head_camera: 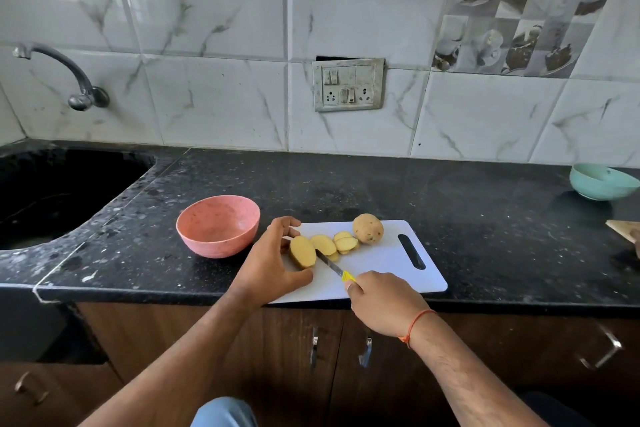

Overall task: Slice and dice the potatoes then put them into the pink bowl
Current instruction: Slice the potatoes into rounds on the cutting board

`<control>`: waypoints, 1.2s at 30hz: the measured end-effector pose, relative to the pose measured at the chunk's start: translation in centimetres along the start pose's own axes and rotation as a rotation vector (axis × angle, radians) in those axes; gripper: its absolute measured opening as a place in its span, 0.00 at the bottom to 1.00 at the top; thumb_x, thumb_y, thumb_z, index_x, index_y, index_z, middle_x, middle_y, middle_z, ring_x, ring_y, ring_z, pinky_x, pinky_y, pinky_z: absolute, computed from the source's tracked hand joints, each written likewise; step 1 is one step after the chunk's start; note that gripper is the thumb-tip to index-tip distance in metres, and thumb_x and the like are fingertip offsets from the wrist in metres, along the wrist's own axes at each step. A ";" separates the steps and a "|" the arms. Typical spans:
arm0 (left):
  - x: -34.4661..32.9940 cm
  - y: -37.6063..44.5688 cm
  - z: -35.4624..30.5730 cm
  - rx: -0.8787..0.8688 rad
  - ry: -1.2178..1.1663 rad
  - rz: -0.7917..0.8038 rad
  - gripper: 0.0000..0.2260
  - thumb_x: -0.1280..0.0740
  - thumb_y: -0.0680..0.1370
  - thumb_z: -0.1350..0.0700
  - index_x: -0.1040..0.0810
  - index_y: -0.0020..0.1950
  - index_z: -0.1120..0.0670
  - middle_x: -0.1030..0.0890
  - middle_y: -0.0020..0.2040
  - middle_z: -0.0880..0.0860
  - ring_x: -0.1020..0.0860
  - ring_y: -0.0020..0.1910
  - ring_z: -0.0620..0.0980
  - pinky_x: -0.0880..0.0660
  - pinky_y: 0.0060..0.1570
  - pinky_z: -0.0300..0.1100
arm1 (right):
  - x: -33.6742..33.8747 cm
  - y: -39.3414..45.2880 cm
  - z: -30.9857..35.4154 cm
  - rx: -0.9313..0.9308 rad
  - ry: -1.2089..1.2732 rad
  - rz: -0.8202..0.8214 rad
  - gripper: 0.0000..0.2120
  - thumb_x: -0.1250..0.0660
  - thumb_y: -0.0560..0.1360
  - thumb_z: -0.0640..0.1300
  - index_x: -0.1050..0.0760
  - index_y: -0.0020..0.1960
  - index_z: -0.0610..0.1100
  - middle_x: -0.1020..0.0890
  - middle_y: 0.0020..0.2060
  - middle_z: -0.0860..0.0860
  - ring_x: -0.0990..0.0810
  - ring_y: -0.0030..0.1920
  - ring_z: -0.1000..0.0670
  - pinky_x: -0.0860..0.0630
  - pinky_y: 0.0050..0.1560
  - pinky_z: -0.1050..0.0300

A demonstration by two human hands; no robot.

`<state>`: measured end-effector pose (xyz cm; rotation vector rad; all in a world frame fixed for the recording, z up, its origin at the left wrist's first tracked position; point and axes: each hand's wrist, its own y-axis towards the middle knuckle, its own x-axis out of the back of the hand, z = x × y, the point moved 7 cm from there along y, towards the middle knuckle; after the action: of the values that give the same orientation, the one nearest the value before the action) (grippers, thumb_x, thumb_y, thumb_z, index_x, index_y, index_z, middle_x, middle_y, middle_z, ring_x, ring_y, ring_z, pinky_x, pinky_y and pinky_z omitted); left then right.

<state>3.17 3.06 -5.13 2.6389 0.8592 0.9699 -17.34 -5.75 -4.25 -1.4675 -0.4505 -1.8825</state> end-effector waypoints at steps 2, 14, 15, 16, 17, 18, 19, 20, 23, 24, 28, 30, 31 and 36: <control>-0.1 0.2 0.5 0.006 0.008 0.021 0.38 0.17 0.65 0.50 0.32 0.70 0.38 0.22 0.60 0.40 0.21 0.60 0.38 0.21 0.63 0.42 | -0.1 0.1 0.1 -0.002 0.032 0.005 0.20 0.47 0.85 0.58 0.31 0.40 0.50 0.23 0.38 0.51 0.25 0.39 0.51 0.34 0.36 0.53; 0.1 0.5 0.7 -0.040 0.102 0.016 0.38 0.19 0.68 0.41 0.26 0.76 0.43 0.25 0.63 0.39 0.23 0.59 0.36 0.24 0.59 0.33 | 1.1 -0.5 1.0 -0.020 0.173 -0.077 0.21 0.46 0.85 0.59 0.22 0.45 0.47 0.16 0.43 0.52 0.19 0.45 0.49 0.21 0.52 0.48; 0.1 0.5 0.8 -0.042 0.096 0.015 0.37 0.21 0.69 0.41 0.25 0.76 0.45 0.25 0.64 0.40 0.24 0.60 0.35 0.24 0.61 0.34 | 1.4 -0.6 0.8 -0.032 0.200 -0.108 0.22 0.46 0.85 0.59 0.22 0.45 0.47 0.16 0.42 0.52 0.19 0.45 0.49 0.21 0.52 0.48; 0.1 0.5 0.9 -0.041 0.083 0.017 0.36 0.22 0.69 0.42 0.24 0.76 0.47 0.26 0.65 0.42 0.24 0.62 0.35 0.24 0.62 0.34 | 1.6 -0.7 0.6 -0.044 0.230 -0.134 0.23 0.46 0.85 0.59 0.21 0.45 0.46 0.16 0.42 0.52 0.19 0.45 0.48 0.21 0.52 0.48; 0.1 0.6 1.0 -0.040 0.069 0.022 0.35 0.22 0.71 0.44 0.24 0.77 0.48 0.26 0.65 0.43 0.25 0.63 0.34 0.25 0.62 0.32 | 1.7 -0.9 0.4 -0.054 0.254 -0.149 0.24 0.46 0.85 0.59 0.21 0.45 0.45 0.16 0.41 0.51 0.19 0.45 0.48 0.21 0.52 0.48; 0.0 0.6 1.1 -0.038 0.063 0.030 0.33 0.21 0.72 0.47 0.24 0.77 0.49 0.27 0.66 0.44 0.25 0.64 0.34 0.26 0.63 0.30 | 1.6 -0.9 0.4 -0.057 0.269 -0.154 0.24 0.46 0.85 0.59 0.20 0.45 0.45 0.16 0.41 0.51 0.19 0.44 0.48 0.21 0.52 0.48; 0.0 0.7 1.1 -0.038 0.064 0.037 0.32 0.21 0.73 0.49 0.23 0.76 0.50 0.28 0.66 0.44 0.26 0.64 0.34 0.26 0.65 0.31 | 1.5 -1.0 0.4 -0.059 0.273 -0.148 0.24 0.46 0.85 0.59 0.20 0.45 0.45 0.16 0.41 0.51 0.19 0.44 0.48 0.21 0.52 0.48; 0.0 0.7 1.2 -0.037 0.065 0.038 0.32 0.21 0.73 0.48 0.23 0.76 0.49 0.28 0.66 0.44 0.26 0.64 0.34 0.26 0.66 0.33 | 1.3 -1.0 0.5 -0.058 0.270 -0.137 0.24 0.46 0.85 0.59 0.20 0.45 0.45 0.16 0.41 0.50 0.19 0.44 0.48 0.20 0.52 0.47; 0.2 0.6 1.2 -0.021 0.052 0.020 0.31 0.19 0.72 0.44 0.21 0.73 0.48 0.27 0.65 0.43 0.23 0.62 0.34 0.25 0.65 0.33 | 0.5 -0.8 0.9 -0.057 0.245 -0.106 0.23 0.47 0.85 0.59 0.21 0.45 0.47 0.16 0.42 0.51 0.19 0.44 0.48 0.20 0.53 0.47; 0.1 0.5 1.1 -0.019 0.047 0.015 0.30 0.18 0.72 0.44 0.20 0.72 0.48 0.26 0.65 0.43 0.22 0.60 0.34 0.24 0.64 0.32 | 0.2 -0.8 1.0 -0.059 0.236 -0.095 0.23 0.47 0.85 0.59 0.21 0.46 0.47 0.16 0.43 0.52 0.19 0.45 0.48 0.20 0.54 0.47; 0.1 0.4 0.8 -0.008 0.074 -0.025 0.30 0.19 0.72 0.41 0.21 0.71 0.48 0.25 0.65 0.44 0.21 0.60 0.37 0.23 0.64 0.33 | -0.6 -0.8 1.3 -0.068 0.236 -0.071 0.20 0.47 0.85 0.58 0.22 0.49 0.49 0.16 0.47 0.53 0.19 0.48 0.50 0.21 0.56 0.46; 0.3 0.3 0.6 -0.001 0.125 -0.057 0.30 0.21 0.73 0.37 0.21 0.71 0.47 0.25 0.65 0.43 0.22 0.62 0.39 0.23 0.65 0.38 | -0.8 -1.1 1.4 -0.054 0.222 -0.076 0.18 0.47 0.85 0.57 0.22 0.51 0.50 0.17 0.47 0.53 0.20 0.48 0.51 0.20 0.55 0.47; 0.6 0.2 0.6 0.004 0.146 -0.077 0.30 0.22 0.73 0.36 0.20 0.71 0.46 0.24 0.64 0.43 0.23 0.62 0.40 0.24 0.65 0.39 | -0.8 -1.2 1.5 -0.047 0.216 -0.083 0.17 0.47 0.85 0.57 0.23 0.53 0.50 0.18 0.47 0.52 0.20 0.47 0.51 0.20 0.54 0.47; 1.0 -0.8 0.3 0.038 0.154 -0.071 0.33 0.20 0.69 0.35 0.22 0.72 0.40 0.23 0.63 0.38 0.24 0.60 0.36 0.26 0.62 0.35 | -0.3 -1.3 1.3 -0.044 0.222 -0.147 0.16 0.48 0.86 0.55 0.24 0.51 0.49 0.18 0.45 0.52 0.21 0.45 0.50 0.21 0.50 0.47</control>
<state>3.60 4.30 -5.18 2.5716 1.0068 1.1616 -17.34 -3.88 -3.97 -1.2632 -0.4232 -2.1559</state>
